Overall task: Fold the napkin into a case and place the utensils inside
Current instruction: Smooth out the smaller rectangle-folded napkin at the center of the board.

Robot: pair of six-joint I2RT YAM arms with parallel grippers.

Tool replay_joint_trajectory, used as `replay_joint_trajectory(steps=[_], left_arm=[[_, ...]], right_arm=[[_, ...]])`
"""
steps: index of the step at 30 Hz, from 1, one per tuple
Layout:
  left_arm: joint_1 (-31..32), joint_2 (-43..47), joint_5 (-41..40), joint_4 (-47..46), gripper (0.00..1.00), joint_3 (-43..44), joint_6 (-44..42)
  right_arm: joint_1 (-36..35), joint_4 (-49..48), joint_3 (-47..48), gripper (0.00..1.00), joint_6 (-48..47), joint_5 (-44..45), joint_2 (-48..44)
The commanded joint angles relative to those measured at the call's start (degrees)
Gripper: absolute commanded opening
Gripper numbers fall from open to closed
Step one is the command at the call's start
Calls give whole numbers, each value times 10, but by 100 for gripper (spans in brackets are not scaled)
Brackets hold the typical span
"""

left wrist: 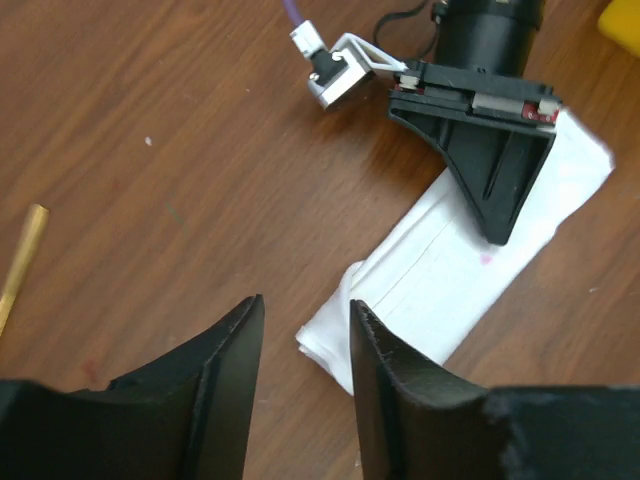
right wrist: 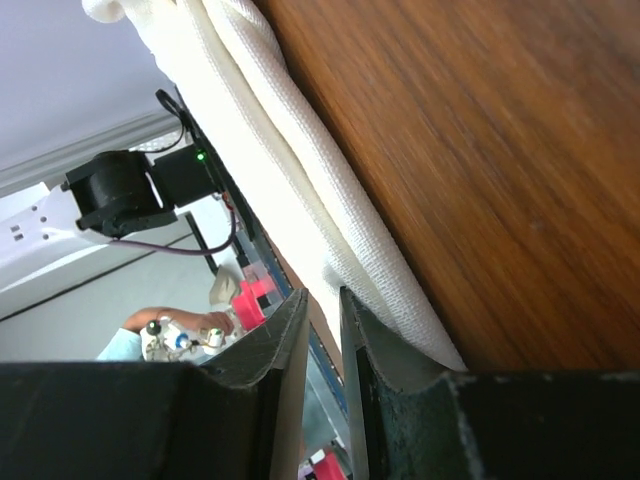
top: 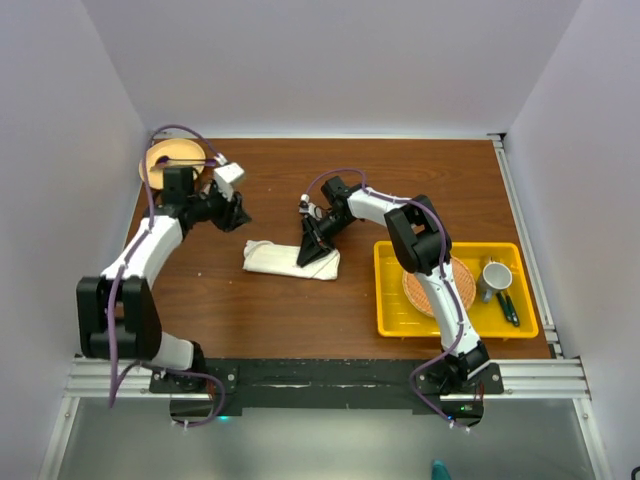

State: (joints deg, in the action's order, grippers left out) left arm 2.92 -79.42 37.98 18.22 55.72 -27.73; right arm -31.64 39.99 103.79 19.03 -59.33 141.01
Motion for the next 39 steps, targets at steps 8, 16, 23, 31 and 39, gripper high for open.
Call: replay_joint_trajectory(steps=[8, 16, 23, 31, 39], left_arm=[[-92, -165, 159, -56, 27, -2, 234], [-89, -216, 189, -78, 15, -28, 249], [-75, -256, 185, -85, 10, -49, 253], [-68, -277, 43, -62, 9, -57, 234], [-81, -228, 185, -25, 39, -8, 185]], right_arm=[[3, 8, 10, 23, -25, 84, 21], [3, 4, 10, 23, -23, 84, 24], [3, 1, 14, 22, -20, 84, 30], [4, -6, 12, 22, -14, 86, 34], [5, 6, 23, 22, -29, 95, 38]])
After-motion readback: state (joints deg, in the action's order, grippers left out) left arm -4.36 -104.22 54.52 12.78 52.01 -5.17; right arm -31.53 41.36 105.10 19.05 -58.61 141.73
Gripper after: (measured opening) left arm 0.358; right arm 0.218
